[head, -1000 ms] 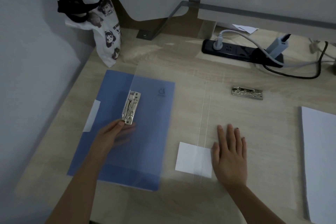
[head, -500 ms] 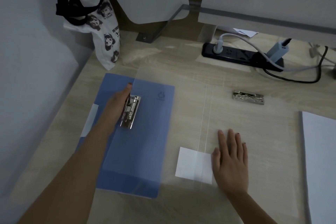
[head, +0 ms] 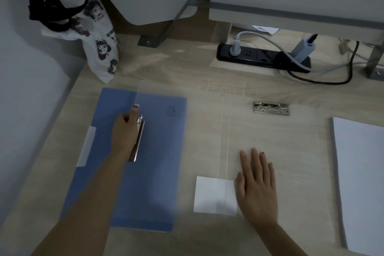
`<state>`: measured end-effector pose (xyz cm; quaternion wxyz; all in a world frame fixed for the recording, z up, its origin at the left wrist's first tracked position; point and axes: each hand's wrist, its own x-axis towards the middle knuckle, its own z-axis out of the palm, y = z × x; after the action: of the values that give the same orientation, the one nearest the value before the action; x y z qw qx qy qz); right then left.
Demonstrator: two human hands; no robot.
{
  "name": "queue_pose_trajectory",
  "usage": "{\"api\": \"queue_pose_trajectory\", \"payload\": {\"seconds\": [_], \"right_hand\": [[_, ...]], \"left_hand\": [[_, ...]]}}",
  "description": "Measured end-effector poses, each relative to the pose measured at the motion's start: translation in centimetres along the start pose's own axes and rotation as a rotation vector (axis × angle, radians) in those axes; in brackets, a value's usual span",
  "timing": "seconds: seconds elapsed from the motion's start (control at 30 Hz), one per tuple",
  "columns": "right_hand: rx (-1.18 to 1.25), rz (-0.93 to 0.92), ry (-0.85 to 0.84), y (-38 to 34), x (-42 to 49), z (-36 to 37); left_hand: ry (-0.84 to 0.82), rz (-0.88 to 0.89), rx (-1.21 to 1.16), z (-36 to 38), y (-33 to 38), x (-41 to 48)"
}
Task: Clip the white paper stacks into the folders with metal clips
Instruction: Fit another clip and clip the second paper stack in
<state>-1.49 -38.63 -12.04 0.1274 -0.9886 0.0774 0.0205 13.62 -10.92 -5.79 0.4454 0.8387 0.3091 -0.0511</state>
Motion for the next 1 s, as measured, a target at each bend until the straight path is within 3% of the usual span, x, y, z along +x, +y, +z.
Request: {"api": "queue_pose_trajectory", "payload": {"seconds": [0.17,0.27,0.33,0.4,0.47,0.6,0.77,1.0], "right_hand": [[0.043,0.024,-0.022,0.1,-0.9,0.0],[0.115,0.048,-0.019,-0.1,-0.5,-0.1],[0.206,0.068,0.018,0.2,0.7,-0.6],[0.249,0.03,0.06,0.8,2.8,-1.6],[0.247,0.013,0.138,1.8,5.6,-2.8],[0.187,0.028,0.171,3.2,11.4,-4.5],[0.067,-0.073,0.096,3.8,14.4,-3.8],[0.069,-0.061,0.142,4.2,14.6,-2.7]], "left_hand": [[0.028,-0.041,0.043,-0.5,-0.5,-0.6],[0.272,0.067,0.108,0.1,0.0,-1.4],[0.374,0.234,0.207,2.1,1.6,-2.9],[0.298,0.451,0.311,4.9,3.3,-4.6],[0.106,0.638,0.435,9.0,4.6,-6.0],[-0.159,0.889,0.654,16.5,5.3,-7.9],[-0.221,0.809,0.769,20.1,3.8,-8.2],[-0.186,0.828,0.776,20.4,3.5,-8.1]]}}
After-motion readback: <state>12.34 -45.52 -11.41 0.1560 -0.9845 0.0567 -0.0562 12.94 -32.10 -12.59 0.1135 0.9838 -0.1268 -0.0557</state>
